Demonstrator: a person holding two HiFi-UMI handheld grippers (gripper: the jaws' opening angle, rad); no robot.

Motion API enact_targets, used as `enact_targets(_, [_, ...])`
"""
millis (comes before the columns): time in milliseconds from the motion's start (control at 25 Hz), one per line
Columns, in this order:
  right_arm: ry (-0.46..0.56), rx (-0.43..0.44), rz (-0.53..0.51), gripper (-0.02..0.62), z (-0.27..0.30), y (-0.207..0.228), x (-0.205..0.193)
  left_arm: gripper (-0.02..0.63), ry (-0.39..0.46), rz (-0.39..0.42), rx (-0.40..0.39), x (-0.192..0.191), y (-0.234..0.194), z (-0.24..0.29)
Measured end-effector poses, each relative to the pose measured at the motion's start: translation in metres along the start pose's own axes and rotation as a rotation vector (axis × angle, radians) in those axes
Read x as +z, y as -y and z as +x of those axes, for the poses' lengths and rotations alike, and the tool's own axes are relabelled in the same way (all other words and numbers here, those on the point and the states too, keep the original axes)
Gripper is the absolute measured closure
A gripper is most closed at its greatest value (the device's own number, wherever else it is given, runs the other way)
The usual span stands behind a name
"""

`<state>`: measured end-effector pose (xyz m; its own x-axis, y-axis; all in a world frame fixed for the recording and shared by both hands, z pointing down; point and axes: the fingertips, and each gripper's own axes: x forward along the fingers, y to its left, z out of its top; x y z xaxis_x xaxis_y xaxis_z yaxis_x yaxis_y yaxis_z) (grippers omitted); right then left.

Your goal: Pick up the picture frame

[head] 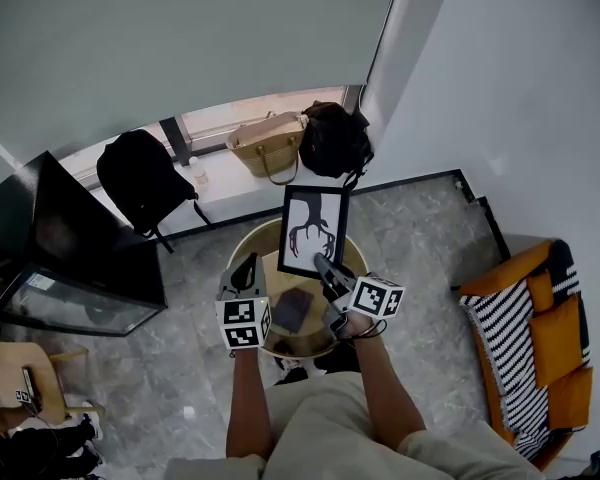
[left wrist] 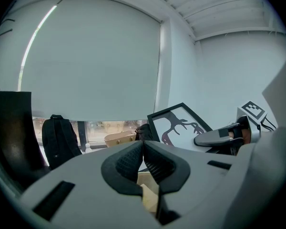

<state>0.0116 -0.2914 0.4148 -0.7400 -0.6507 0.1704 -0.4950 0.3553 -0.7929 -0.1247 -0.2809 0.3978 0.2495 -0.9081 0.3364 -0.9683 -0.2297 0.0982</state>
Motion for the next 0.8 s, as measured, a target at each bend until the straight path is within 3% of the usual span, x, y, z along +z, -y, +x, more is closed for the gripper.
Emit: enact_targets(800, [-0.009, 0.003, 0.020, 0.555, 0.005, 0.011, -0.002, 0.583, -0.020, -0.001, 0.005, -0.008, -0.001, 0.007])
